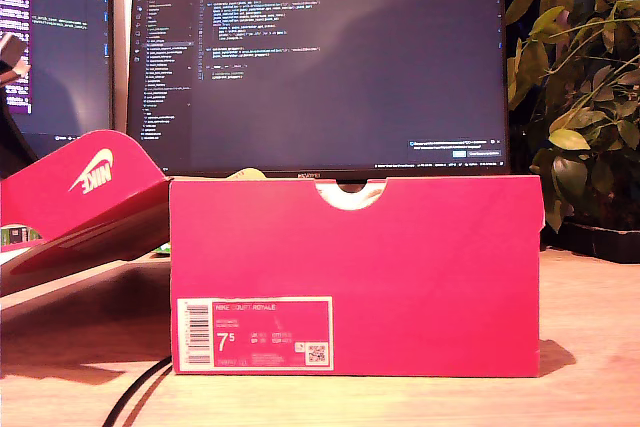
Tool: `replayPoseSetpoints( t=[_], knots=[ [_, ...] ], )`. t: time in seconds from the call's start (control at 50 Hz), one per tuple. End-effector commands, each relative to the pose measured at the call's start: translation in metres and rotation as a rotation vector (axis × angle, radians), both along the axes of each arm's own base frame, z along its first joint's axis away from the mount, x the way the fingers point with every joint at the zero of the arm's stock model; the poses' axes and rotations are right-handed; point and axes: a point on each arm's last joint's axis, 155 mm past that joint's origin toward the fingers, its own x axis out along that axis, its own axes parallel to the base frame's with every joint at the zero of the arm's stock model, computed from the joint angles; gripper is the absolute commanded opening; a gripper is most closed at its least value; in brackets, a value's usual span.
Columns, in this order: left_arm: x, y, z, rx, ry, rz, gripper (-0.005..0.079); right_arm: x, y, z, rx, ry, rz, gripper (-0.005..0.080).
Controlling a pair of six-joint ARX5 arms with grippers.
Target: Pack the white shoes by picking the first shoe and placing it inside the red shoebox, left side, then picking and rotating the second shoe and placing it in the shoebox
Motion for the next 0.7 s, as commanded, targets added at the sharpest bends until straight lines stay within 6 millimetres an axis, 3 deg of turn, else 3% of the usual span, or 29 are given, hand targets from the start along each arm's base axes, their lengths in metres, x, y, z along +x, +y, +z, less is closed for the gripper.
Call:
replayPoseSetpoints(
  t=[0.0,0.34,0.68],
  knots=[
    [-0.004,0.002,-0.004,0.014,-0.011,-0.008,-0.0018,0.0,-0.002,-0.007,-0.005,0.009,-0.007,-0.0012],
    [0.003,0.016,0.038,0.062,-0.209,-0.006,-0.0018,0.0,-0.002,-0.007,-0.005,0.01,-0.007,-0.0013],
    [-0.002,0.043,0.03,0.068,-0.273,0.073,-0.0018,0.0,-0.002,-0.007,-0.005,0.01,-0.007,-0.0012]
  ],
)
